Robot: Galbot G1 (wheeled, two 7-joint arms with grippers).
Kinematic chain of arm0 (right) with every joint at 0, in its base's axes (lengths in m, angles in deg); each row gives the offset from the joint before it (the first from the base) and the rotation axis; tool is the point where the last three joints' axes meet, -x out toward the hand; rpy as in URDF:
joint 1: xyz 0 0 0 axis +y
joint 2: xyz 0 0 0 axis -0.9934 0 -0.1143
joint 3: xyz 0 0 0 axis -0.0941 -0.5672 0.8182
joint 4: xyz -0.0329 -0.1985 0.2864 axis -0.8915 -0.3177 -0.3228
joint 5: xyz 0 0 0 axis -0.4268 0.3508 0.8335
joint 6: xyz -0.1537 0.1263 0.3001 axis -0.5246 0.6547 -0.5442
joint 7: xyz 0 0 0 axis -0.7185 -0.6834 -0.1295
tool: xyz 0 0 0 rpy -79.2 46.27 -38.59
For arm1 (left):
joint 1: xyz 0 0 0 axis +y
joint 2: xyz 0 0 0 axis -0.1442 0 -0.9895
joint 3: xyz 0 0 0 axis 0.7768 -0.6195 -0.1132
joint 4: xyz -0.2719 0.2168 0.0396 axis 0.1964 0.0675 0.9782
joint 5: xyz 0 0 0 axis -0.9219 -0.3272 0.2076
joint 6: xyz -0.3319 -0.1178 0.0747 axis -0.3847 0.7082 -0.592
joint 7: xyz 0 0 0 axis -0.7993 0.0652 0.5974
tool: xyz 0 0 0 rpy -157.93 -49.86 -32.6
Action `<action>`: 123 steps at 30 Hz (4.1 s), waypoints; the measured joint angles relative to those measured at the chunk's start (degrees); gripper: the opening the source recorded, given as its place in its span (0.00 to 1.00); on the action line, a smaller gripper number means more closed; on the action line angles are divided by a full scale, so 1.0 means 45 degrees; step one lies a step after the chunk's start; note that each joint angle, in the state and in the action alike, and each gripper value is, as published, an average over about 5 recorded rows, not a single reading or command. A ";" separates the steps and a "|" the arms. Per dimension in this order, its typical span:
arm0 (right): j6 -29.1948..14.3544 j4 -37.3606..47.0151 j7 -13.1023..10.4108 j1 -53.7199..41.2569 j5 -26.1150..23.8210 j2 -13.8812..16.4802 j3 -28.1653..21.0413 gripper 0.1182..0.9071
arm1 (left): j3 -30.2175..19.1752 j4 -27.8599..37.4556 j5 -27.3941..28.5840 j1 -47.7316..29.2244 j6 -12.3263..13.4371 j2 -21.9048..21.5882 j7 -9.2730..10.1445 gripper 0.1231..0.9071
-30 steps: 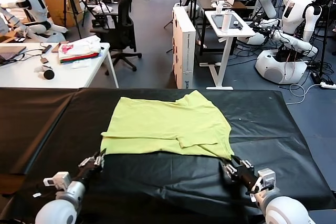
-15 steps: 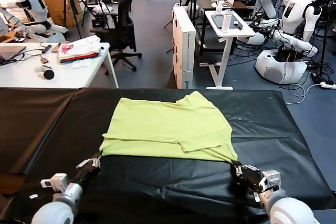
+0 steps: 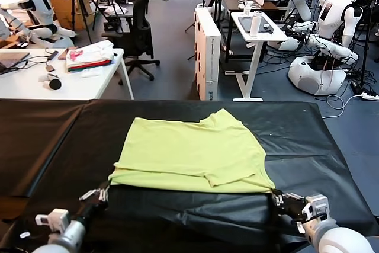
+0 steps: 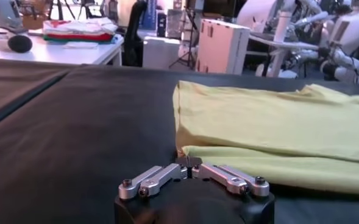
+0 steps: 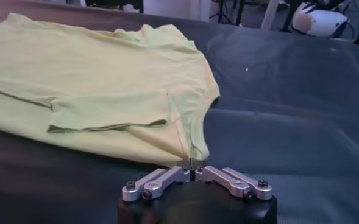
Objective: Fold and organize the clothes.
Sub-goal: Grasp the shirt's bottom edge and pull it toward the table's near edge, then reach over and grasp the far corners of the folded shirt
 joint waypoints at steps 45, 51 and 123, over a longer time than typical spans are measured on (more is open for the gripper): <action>0.1069 1.0382 0.2385 -1.5198 0.1579 -0.2622 -0.7367 1.00 | -0.2258 0.4766 -0.5282 -1.0628 -0.6328 -0.0429 0.0328 1.00; 0.1223 1.1657 0.2797 -1.6025 0.1501 -0.2870 -0.8064 1.00 | -0.3225 0.6541 -0.3884 -1.2089 -0.6322 -0.0257 -0.0892 1.00; -0.0174 1.3684 0.3402 -1.6394 -0.0115 -0.4142 -0.8847 0.03 | -0.5067 1.1297 -0.1906 -1.4565 -0.4100 0.0642 -0.2730 0.10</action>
